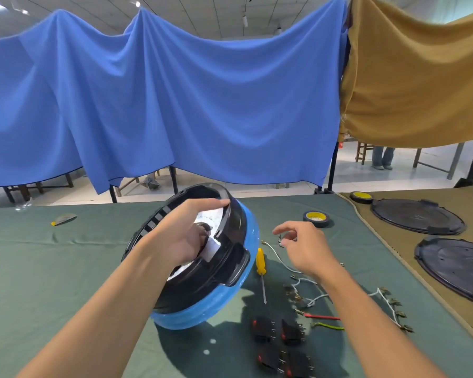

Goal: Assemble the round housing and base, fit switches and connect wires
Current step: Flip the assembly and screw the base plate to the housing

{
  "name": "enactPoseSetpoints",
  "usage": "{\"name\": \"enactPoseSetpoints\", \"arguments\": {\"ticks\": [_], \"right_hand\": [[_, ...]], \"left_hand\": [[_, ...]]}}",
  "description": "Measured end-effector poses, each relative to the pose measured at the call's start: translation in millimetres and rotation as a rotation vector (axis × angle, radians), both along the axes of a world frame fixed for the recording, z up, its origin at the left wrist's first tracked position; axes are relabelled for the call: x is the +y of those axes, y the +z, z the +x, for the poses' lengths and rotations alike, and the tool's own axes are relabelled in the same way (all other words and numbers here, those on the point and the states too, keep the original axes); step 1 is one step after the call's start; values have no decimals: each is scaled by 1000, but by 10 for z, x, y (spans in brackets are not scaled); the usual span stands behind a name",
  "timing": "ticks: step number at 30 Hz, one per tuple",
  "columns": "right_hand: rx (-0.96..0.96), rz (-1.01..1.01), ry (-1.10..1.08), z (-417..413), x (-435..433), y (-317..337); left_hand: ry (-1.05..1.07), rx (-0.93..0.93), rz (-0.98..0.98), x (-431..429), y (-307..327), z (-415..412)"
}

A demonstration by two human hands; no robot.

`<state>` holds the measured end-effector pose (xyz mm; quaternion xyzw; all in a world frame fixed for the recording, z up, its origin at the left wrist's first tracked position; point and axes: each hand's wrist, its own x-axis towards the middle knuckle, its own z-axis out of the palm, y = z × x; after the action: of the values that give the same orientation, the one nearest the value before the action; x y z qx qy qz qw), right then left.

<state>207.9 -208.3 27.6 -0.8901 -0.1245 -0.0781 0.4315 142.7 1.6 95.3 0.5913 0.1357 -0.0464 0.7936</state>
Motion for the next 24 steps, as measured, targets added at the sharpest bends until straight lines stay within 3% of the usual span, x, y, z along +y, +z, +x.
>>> {"name": "enactPoseSetpoints", "arguments": {"ticks": [3, 8, 15, 18, 24], "right_hand": [[-3, 204, 22, -109, 37, 155], [113, 716, 98, -287, 153, 400], [107, 1064, 71, -587, 398, 658], [26, 1097, 74, -773, 590, 757], [-214, 790, 62, -947, 827, 835]], "left_hand": [[-76, -104, -127, -13, 146, -76], [-165, -281, -316, 36, 247, -152], [-305, -677, -524, 93, 79, -213], [-280, -695, -621, 70, -26, -210], [-202, -625, -730, 7, -382, -137]]}}
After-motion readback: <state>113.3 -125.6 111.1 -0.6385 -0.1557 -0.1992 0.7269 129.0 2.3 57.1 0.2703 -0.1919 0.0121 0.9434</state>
